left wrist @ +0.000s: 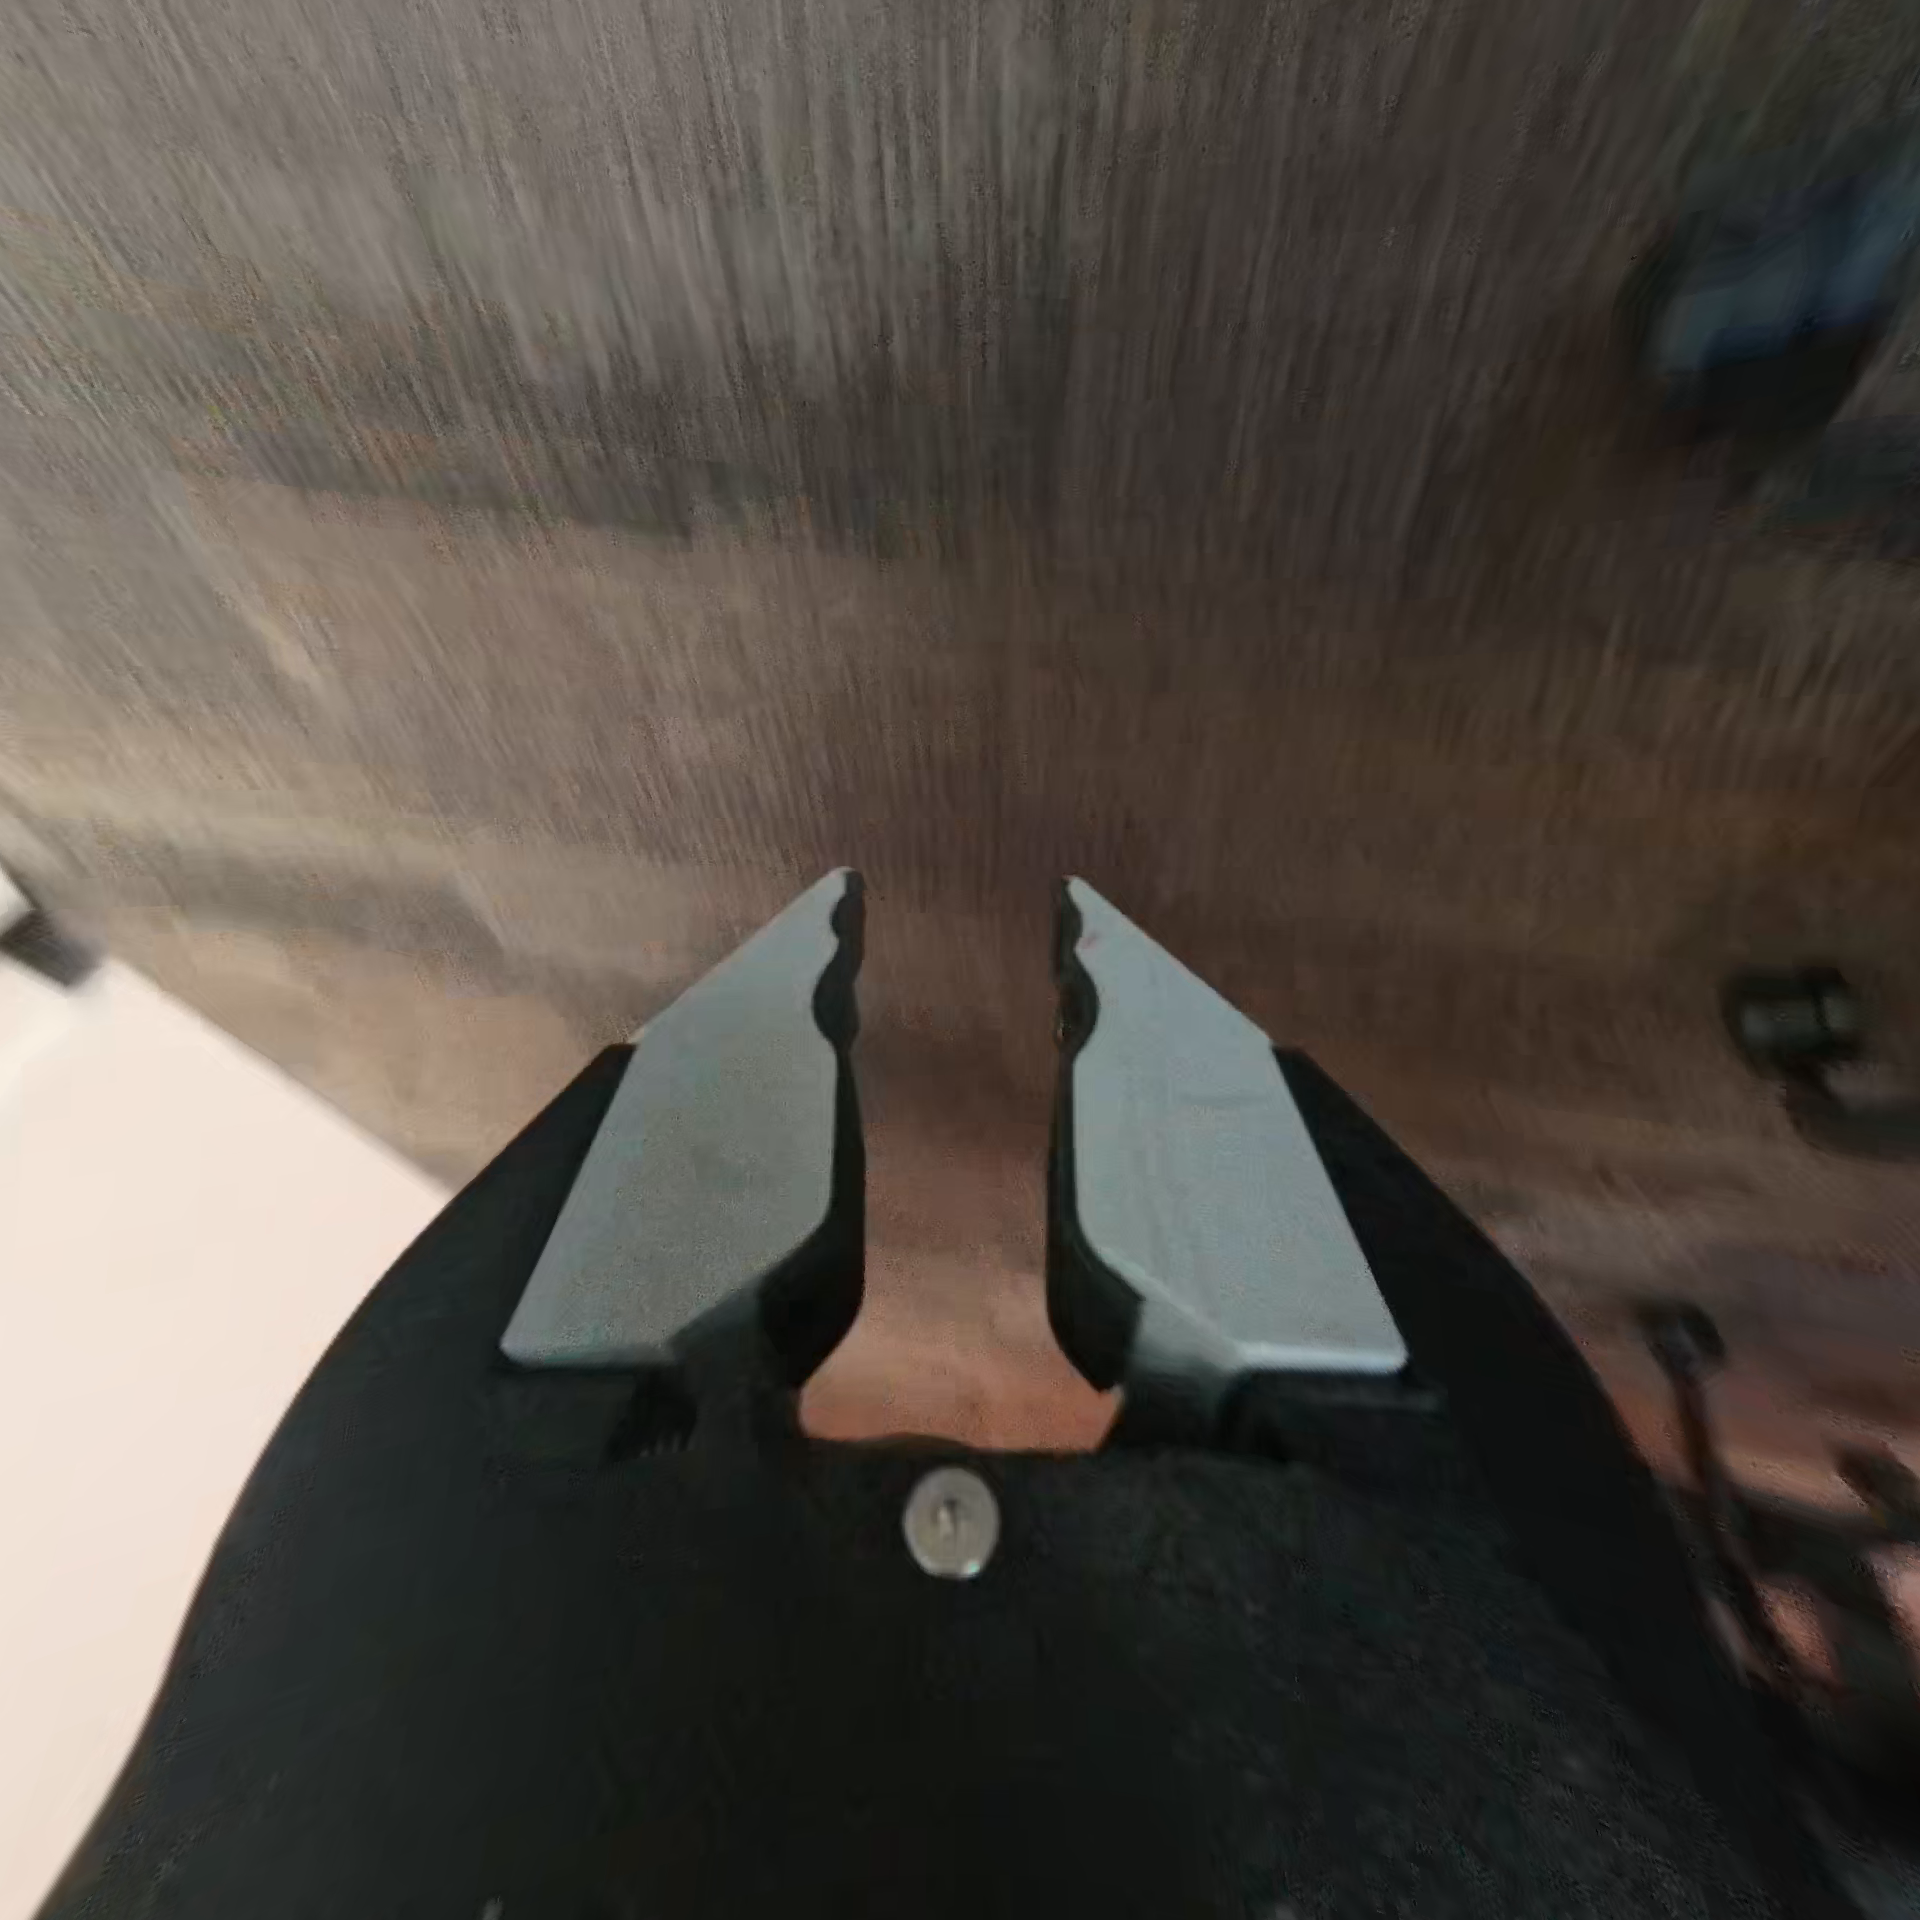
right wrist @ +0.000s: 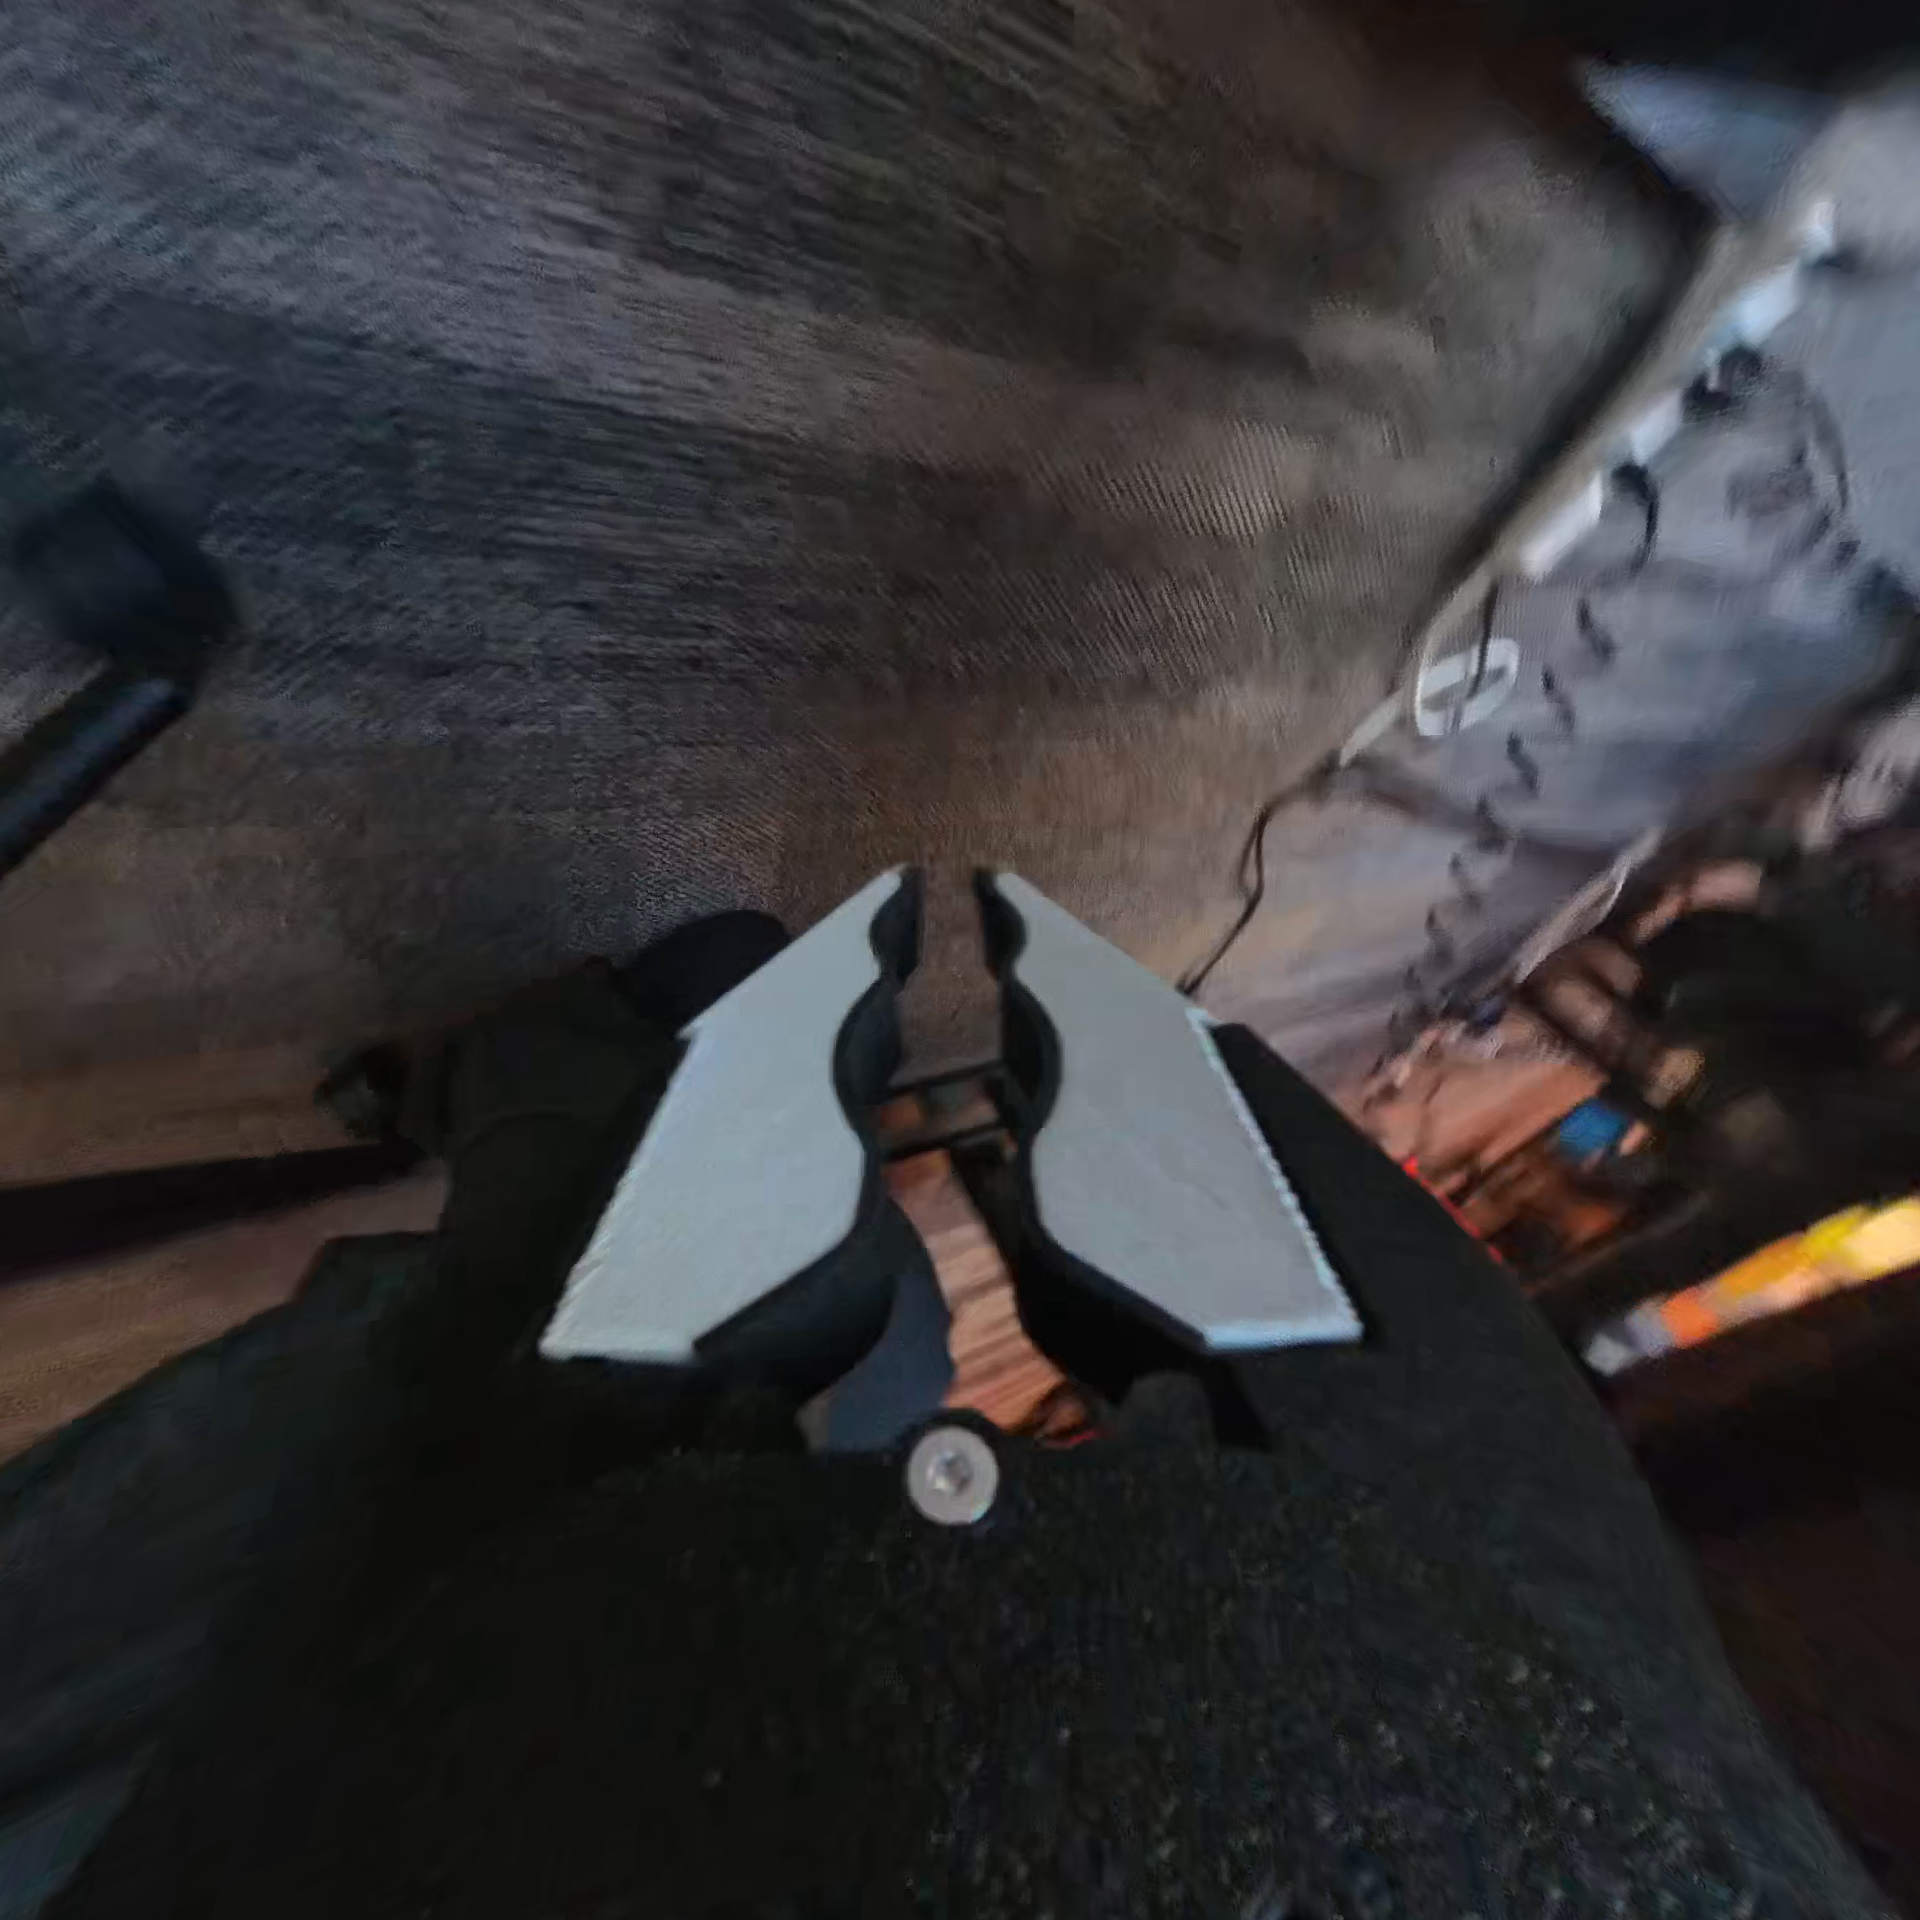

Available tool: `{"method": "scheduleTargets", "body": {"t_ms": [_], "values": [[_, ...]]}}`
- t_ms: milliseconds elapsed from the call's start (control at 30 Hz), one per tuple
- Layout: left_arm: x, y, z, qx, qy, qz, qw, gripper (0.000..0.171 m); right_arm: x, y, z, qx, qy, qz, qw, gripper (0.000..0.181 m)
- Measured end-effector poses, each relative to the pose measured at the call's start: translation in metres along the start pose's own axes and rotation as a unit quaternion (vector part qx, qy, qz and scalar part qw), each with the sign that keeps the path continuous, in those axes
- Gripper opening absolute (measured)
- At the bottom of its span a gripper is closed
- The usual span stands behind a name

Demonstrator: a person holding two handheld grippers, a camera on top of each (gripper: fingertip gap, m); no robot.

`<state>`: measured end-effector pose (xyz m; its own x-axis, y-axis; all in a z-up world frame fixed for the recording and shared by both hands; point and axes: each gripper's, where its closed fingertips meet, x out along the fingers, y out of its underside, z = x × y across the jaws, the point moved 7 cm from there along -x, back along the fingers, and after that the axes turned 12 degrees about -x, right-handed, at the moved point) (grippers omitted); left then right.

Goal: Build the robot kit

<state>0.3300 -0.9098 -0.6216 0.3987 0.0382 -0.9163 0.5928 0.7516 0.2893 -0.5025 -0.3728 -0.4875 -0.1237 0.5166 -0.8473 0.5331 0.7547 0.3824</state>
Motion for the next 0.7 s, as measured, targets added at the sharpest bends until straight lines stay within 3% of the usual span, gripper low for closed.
{"method": "scheduleTargets", "body": {"t_ms": [67, 167, 233, 300, 400, 500, 600, 700], "values": [[-0.032, -0.092, -0.024, 0.065, 0.017, -0.153, 0.986, 0.030, -0.002, 0.033, -0.028, 0.082, -0.006, 0.011, 0.997, 0.035], [-0.128, -0.232, -0.100, 0.155, 0.092, -0.352, 0.918, 0.036, -0.004, 0.101, -0.040, 0.125, 0.000, 0.004, 0.992, 0.033], [-0.212, -0.295, -0.158, 0.208, 0.120, -0.455, 0.857, 0.034, -0.004, 0.159, -0.036, 0.130, 0.023, 0.006, 0.991, 0.033], [-0.283, -0.330, -0.217, 0.263, 0.163, -0.515, 0.799, 0.035, 0.000, 0.224, -0.022, 0.160, 0.045, 0.000, 0.986, 0.023], [-0.346, -0.343, -0.296, 0.340, 0.212, -0.525, 0.751, 0.038, 0.023, 0.330, 0.024, 0.221, 0.026, 0.032, 0.974, 0.041], [-0.357, -0.326, -0.352, 0.392, 0.227, -0.508, 0.732, 0.036, 0.059, 0.426, 0.085, 0.275, 0.005, 0.079, 0.958, 0.029], [-0.326, -0.296, -0.385, 0.432, 0.224, -0.450, 0.748, 0.032, 0.098, 0.494, 0.159, 0.313, -0.039, 0.116, 0.942, 0.006], [-0.292, -0.269, -0.393, 0.454, 0.210, -0.387, 0.775, 0.022, 0.130, 0.533, 0.237, 0.352, -0.118, 0.148, 0.917, 0.010]]}}
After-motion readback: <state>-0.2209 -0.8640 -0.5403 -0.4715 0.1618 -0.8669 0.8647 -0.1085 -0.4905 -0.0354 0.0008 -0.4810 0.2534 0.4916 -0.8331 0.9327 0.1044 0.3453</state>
